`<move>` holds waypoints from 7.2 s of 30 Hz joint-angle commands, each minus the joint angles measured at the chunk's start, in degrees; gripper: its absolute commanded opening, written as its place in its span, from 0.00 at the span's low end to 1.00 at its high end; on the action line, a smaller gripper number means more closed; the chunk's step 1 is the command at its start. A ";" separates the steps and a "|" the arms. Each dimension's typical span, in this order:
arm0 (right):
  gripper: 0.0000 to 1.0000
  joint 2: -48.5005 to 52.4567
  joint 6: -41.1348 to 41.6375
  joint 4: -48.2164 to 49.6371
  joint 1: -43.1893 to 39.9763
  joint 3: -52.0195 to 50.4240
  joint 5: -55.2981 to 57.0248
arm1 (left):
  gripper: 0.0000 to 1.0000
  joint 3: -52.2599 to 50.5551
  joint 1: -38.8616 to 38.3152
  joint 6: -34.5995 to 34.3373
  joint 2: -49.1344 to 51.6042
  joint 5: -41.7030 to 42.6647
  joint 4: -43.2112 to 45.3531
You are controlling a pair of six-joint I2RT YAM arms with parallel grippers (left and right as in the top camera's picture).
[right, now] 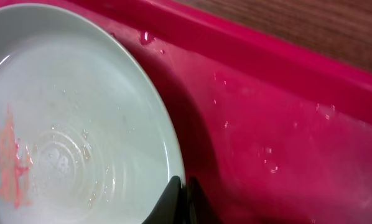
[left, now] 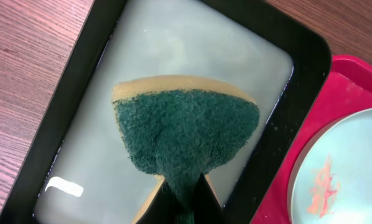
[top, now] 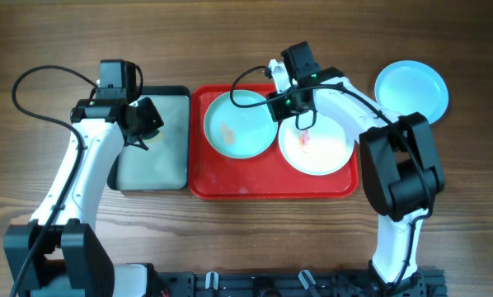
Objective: Clean dirty plates on tray and stack at the side
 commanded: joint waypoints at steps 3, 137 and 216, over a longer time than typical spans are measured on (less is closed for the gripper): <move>0.04 -3.15 13.57 -7.30 0.37 0.74 0.79 | 0.04 -0.26 -0.17 4.59 -0.13 0.92 0.11; 0.21 -0.37 4.79 2.62 -4.92 -0.02 -11.98 | 0.04 -0.11 -19.28 -4.22 3.50 8.09 13.44; 0.04 2.19 6.54 5.90 -2.23 -3.04 -17.92 | 0.04 0.90 -19.23 -4.24 10.29 11.30 11.91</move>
